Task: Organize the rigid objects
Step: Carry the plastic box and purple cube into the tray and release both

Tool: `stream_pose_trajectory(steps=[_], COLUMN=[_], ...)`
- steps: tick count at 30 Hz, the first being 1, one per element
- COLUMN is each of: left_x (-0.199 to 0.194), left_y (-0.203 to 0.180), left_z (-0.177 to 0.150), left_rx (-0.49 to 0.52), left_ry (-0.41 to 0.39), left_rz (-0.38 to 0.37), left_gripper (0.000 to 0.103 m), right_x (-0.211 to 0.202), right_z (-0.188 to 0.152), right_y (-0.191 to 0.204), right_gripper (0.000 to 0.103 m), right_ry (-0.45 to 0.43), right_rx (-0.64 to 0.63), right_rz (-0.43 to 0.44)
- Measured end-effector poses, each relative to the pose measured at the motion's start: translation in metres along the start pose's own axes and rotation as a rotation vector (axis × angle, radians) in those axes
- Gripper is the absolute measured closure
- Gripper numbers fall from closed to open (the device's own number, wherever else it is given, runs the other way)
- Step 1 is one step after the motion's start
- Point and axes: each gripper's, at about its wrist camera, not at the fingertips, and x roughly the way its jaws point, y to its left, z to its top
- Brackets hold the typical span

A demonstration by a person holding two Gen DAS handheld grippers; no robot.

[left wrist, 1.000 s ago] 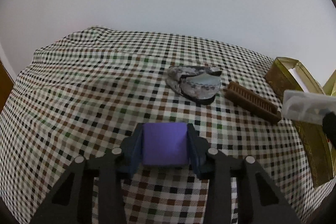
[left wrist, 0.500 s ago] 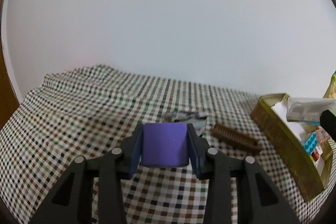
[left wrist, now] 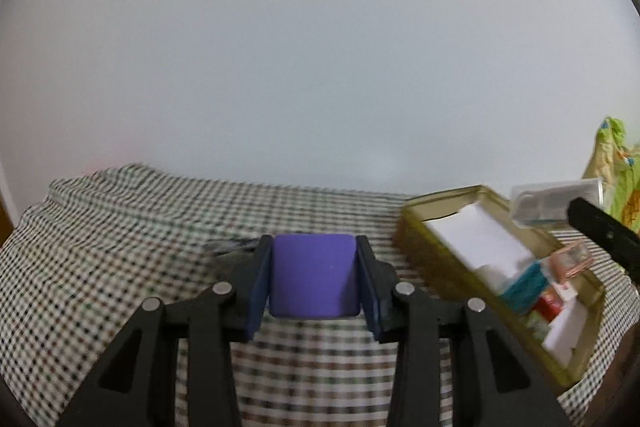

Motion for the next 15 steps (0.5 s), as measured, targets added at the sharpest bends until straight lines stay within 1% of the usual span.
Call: stream_pose_trajectory(steps=[4,6,10,12,15], left_x=[0.001,0.004,0.011,0.014,0.019], left_y=[-0.030,-0.042,-0.072,-0.082,-0.096], left_z=[0.003,0.003,0.003,0.003,0.005], left_rx=[0.011,0.022,0.044,0.049,0.056], left_ry=[-0.002,0.002,0.012,0.016,0.024], left_rz=[-0.048,-0.060,-0.090,-0.103,-0.121], left_gripper=[0.064,0.064,0.064,0.064,0.064], right_x=[-0.010,-0.013,-0.013,-0.013,-0.015], right_z=[0.007,0.010,0.015,0.018,0.021], right_y=[-0.026,-0.040,-0.063,-0.072,-0.081], right_gripper=[0.045,0.045,0.045,0.045,0.045], right_ry=[-0.027,-0.037,-0.021,-0.011,-0.002], right_rx=[-0.010,-0.012,-0.008,-0.010,-0.021], right_rz=[-0.027,-0.047,-0.067,-0.086,-0.088])
